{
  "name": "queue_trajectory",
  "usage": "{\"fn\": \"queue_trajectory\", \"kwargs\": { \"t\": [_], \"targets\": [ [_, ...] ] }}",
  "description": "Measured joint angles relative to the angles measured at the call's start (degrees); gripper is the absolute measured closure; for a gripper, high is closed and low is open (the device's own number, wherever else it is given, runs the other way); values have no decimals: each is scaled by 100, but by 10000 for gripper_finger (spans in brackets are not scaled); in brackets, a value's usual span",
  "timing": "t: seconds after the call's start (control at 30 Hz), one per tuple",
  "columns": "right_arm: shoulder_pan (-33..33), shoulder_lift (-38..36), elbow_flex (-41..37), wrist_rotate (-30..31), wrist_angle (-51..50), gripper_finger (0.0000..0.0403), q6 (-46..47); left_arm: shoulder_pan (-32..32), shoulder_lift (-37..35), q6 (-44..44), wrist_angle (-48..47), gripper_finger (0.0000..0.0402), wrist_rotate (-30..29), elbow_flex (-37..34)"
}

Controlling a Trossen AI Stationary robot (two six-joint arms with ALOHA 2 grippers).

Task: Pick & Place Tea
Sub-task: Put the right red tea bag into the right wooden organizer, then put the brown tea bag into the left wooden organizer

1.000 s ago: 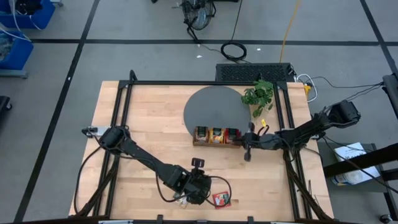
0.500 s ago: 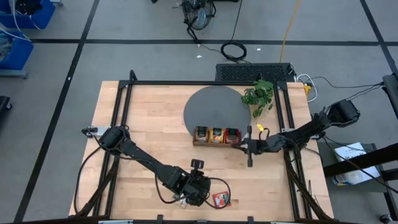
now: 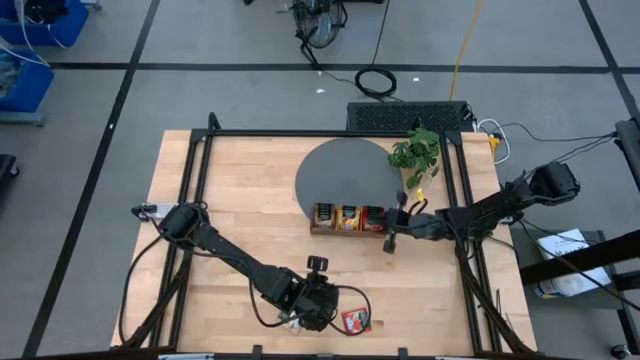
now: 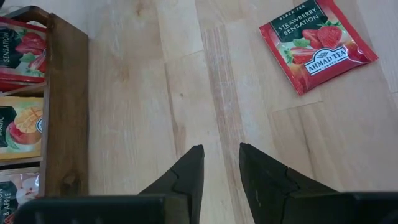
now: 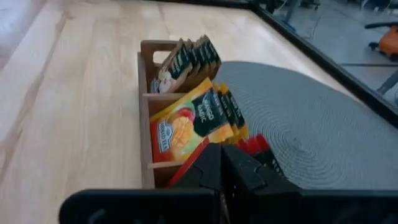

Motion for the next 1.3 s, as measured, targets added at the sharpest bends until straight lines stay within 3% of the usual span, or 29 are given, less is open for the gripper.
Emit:
{"fn": "queue_trajectory", "kwargs": {
  "t": [0.37, 0.5, 0.63, 0.73, 0.83, 0.93, 1.1, 1.3],
  "targets": [
    [16, -11, 1, 125, -371, 403, 560, -4, 0, -88, -5, 295, 0, 0],
    [153, -16, 1, 113, 77, 403, 343, -34, 0, -123, -7, 295, 0, 0],
    [534, -134, 1, 110, 1097, 403, -606, -91, 0, -286, -11, 295, 1, 0],
    [941, -290, 1, 105, 1686, 403, -1193, -119, -2, -890, -154, 295, 216, 0],
    [1362, -415, 1, -107, 1838, 403, -1166, -209, -2, -1479, -537, 295, 620, 0],
    [1751, -404, 3, -466, 1775, 403, -682, -469, -2, -1683, -648, 295, 579, -7],
    [2503, -3, 12, -487, 1768, 403, 109, -937, -4, -1570, -478, 295, 442, -52],
    [2867, 1265, 707, -186, 1739, 403, 325, -1268, -4, -2086, -1080, 295, 423, -52]
  ]
}}
